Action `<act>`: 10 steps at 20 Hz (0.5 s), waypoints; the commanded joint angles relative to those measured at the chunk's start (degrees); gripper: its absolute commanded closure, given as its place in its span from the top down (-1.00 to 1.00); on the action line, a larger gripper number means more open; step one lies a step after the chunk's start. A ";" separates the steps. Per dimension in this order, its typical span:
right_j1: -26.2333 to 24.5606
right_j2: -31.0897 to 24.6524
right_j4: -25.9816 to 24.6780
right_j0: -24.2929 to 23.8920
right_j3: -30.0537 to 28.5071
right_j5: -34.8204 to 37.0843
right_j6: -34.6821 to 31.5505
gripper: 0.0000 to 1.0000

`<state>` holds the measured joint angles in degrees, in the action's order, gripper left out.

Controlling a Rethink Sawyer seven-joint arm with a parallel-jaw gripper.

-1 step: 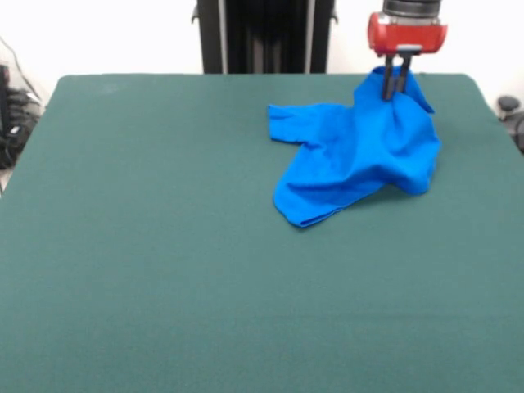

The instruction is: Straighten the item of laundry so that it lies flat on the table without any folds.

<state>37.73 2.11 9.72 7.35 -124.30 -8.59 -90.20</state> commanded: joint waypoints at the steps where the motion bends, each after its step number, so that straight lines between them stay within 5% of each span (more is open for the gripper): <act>1: -3.54 -4.17 4.21 1.50 2.96 -1.84 -15.86 -1.00; 10: -4.42 -4.53 5.64 2.62 3.34 -2.74 -16.62 -1.00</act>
<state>37.73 2.11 11.00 8.44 -124.30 -8.60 -90.20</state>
